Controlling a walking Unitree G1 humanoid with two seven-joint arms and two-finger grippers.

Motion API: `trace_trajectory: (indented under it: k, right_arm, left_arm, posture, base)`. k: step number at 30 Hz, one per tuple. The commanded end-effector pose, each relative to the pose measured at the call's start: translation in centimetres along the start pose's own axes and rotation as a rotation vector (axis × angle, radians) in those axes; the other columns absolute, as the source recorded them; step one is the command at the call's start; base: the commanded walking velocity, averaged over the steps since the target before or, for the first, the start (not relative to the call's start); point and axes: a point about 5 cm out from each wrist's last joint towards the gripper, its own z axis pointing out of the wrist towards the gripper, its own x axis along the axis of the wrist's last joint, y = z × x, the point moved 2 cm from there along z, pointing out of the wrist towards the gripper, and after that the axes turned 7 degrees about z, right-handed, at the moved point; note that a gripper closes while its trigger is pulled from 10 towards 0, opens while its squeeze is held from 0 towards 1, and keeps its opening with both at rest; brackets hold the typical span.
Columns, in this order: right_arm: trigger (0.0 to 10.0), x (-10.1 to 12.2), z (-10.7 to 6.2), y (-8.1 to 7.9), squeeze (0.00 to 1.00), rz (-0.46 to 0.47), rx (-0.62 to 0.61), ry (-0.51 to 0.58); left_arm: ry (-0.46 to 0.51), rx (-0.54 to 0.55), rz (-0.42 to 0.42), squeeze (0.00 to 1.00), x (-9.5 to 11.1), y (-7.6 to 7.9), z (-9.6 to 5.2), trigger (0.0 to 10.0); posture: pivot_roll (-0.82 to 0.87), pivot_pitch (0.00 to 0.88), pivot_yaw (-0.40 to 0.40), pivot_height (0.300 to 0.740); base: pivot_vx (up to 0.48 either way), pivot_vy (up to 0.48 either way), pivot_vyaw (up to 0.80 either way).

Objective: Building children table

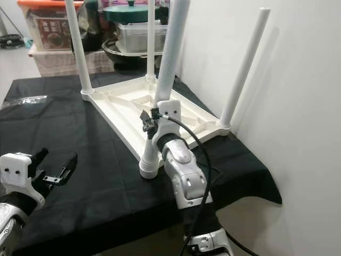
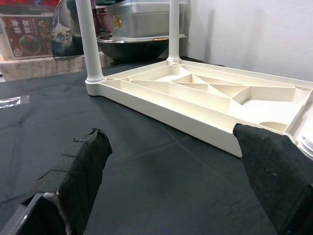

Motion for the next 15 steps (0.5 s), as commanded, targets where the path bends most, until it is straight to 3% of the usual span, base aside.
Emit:
trace_trajectory:
  k: [1,3,4,6,8,9,15]
  right_arm:
    - [10.0,-4.7,-0.6,-0.4,0.0,-0.112,0.044,-0.208]
    - [10.0,-4.6,-0.9,-1.8,0.0,-0.1,0.178,-0.208]
    - [10.0,-4.6,-0.9,-1.8,0.0,-0.1,0.178,-0.208]
    - [10.0,-4.8,-1.4,-2.8,0.0,-0.099,0.309,-0.235]
    - [10.0,-4.8,-1.4,-2.8,0.0,-0.099,0.309,-0.235]
    - [10.0,-5.1,-1.9,-3.0,0.0,-0.119,0.392,-0.262]
    - [10.0,-5.3,-1.7,-2.4,0.0,-0.077,0.367,-0.277]
  left_arm:
    - [-0.007,0.008,-0.004,0.0,-0.3,0.0,-0.1,10.0]
    - [-0.01,0.006,-0.003,0.0,-0.3,0.0,-0.1,10.0]
    - [-0.01,0.006,-0.003,0.0,-0.3,0.0,-0.1,10.0]
    - [-0.012,0.005,-0.002,0.0,-0.3,0.0,-0.1,10.0]
    - [-0.012,0.005,-0.002,0.0,-0.3,0.0,-0.1,10.0]
    - [-0.013,0.002,-0.003,0.0,-0.4,0.0,-0.1,10.0]
    - [-0.016,-0.003,-0.005,0.0,-0.4,0.1,-0.1,10.0]
  posture:
    - [0.01,0.0,-0.113,0.74]
    - [0.01,0.0,-0.112,0.74]
    - [0.01,0.0,-0.112,0.74]
    - [0.0,0.0,-0.11,0.74]
    - [0.0,0.0,-0.11,0.74]
    - [0.0,0.0,-0.107,0.74]
    - [0.0,0.0,-0.109,0.74]
  base:
    - [0.0,0.0,0.0]
    - [0.0,0.0,0.0]
    - [0.0,0.0,0.0]
    - [0.0,0.0,0.0]
    - [0.0,0.0,0.0]
    - [0.0,0.0,0.0]
    - [0.0,0.0,0.0]
